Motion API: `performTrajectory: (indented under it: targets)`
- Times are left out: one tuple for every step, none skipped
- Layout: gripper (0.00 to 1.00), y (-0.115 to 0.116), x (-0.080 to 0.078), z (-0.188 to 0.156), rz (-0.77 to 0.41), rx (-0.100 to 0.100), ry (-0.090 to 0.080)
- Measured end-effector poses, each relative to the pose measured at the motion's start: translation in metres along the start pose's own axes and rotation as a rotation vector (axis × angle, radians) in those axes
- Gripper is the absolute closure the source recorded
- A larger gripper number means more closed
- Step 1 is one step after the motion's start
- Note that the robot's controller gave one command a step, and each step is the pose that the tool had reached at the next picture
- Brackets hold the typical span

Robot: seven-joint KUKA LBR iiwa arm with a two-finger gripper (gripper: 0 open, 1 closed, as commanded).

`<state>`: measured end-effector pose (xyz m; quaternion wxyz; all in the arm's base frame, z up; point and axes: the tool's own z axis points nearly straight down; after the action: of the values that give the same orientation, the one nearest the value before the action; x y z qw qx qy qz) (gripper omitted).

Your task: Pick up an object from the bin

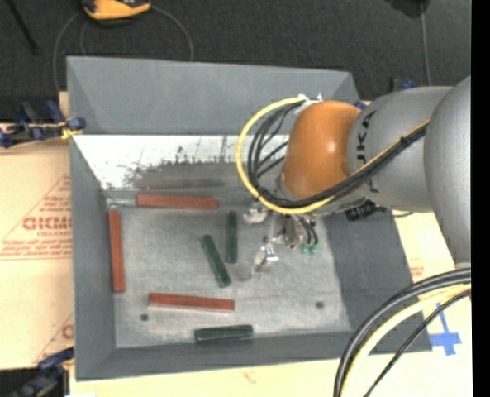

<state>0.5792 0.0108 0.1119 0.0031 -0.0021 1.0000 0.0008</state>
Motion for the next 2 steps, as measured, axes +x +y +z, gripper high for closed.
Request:
performTrajectory:
  targets:
    - [0.00, 0.003, -0.001, 0.008, 0.007, 0.000, 0.002]
    - [0.00, 0.007, 0.017, -0.020, -0.023, 0.003, 0.014]
